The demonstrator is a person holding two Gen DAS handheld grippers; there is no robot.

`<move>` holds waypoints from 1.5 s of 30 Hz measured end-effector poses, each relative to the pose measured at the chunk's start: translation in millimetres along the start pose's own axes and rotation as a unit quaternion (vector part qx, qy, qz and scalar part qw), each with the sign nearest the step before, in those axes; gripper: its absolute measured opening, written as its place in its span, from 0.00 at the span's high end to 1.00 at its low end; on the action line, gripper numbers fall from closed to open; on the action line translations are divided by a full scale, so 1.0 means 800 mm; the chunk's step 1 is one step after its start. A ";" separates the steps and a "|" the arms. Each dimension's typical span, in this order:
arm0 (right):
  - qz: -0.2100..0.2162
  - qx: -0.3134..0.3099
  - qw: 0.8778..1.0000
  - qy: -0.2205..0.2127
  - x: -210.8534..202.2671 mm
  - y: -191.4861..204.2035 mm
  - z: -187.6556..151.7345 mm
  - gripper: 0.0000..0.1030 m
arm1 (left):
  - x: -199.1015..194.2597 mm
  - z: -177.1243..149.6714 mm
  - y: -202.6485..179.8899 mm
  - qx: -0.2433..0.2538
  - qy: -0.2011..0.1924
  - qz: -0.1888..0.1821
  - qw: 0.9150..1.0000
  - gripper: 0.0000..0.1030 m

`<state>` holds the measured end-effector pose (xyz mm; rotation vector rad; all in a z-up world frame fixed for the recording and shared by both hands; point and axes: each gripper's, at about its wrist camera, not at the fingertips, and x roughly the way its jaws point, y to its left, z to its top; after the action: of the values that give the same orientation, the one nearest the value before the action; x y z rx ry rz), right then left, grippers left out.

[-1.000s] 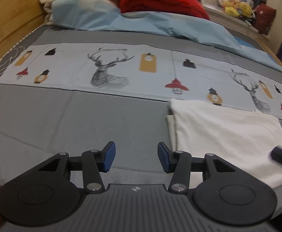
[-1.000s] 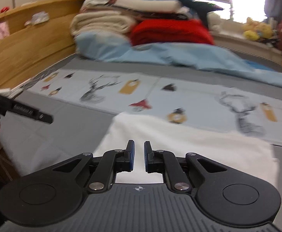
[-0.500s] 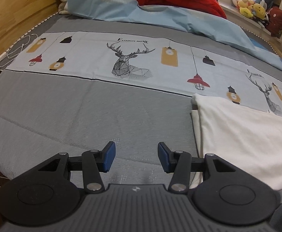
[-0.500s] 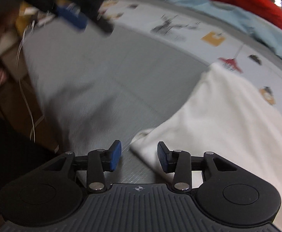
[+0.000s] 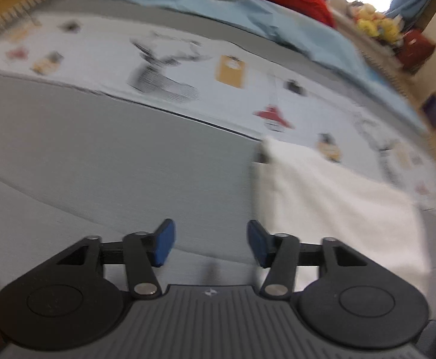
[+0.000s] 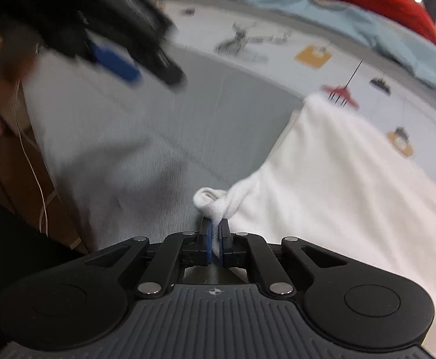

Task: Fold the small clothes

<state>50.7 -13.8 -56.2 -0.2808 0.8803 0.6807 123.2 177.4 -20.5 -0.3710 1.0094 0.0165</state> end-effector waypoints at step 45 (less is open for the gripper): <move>0.085 0.061 0.988 -0.116 -0.114 -0.056 0.000 0.97 | 0.030 0.044 -0.078 0.026 0.008 -0.035 0.999 0.86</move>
<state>39.2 -86.5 13.5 -0.0154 0.7235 0.7980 176.7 126.2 -4.8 -0.3583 1.0106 -0.0756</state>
